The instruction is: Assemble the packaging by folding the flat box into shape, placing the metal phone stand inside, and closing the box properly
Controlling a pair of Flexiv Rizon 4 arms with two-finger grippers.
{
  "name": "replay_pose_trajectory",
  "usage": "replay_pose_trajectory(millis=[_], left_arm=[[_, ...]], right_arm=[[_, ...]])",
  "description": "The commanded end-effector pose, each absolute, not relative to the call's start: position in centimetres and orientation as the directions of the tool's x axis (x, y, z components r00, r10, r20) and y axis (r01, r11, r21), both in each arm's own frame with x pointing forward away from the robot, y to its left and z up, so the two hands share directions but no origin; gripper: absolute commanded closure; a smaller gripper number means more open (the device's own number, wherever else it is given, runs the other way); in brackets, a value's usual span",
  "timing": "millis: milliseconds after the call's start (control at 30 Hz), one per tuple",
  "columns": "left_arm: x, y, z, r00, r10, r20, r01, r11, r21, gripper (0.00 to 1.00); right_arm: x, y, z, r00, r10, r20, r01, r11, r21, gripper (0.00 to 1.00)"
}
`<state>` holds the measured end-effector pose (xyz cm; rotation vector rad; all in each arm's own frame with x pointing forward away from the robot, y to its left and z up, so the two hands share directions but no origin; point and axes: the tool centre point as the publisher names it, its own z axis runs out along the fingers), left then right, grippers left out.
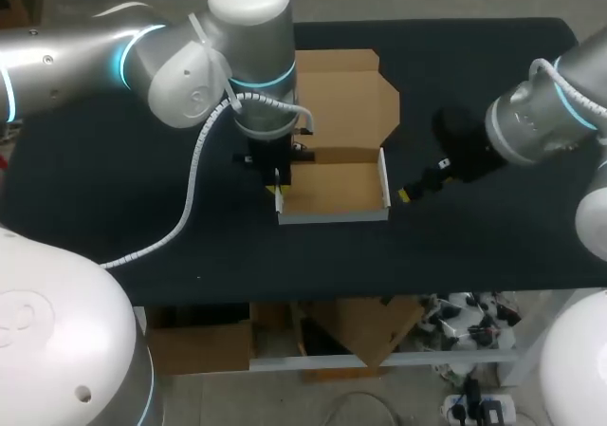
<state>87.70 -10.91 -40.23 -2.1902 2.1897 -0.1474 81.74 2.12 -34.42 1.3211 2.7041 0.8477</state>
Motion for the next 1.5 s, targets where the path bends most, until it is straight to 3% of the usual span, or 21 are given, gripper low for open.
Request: replay_pose_trajectory(millis=[33,400,933,1500], left_arm=[[87.7,-10.9,-40.3,-0.002,-1.0,0.027,-0.996,0.0,-0.094,1.0],[87.7,-11.1,-40.4,-0.012,-1.0,0.011,-0.996,0.011,-0.091,1.0],[87.5,-11.0,-40.2,-0.019,-1.0,-0.013,-0.996,0.02,-0.086,1.0],[87.4,-11.1,-40.1,-0.023,-1.0,-0.02,-0.996,0.024,-0.082,1.0]], right_arm=[[79.5,-0.4,-33.1,-0.734,0.615,0.288,0.66,0.546,0.517,0.0],[77.2,-3.0,-32.0,-0.868,0.44,0.231,0.483,0.637,0.601,0.0],[75.4,-6.2,-31.9,-0.933,0.321,0.161,0.343,0.664,0.665,0.0],[74.9,-6.8,-31.3,-0.927,0.344,0.148,0.351,0.659,0.665,0.0]])
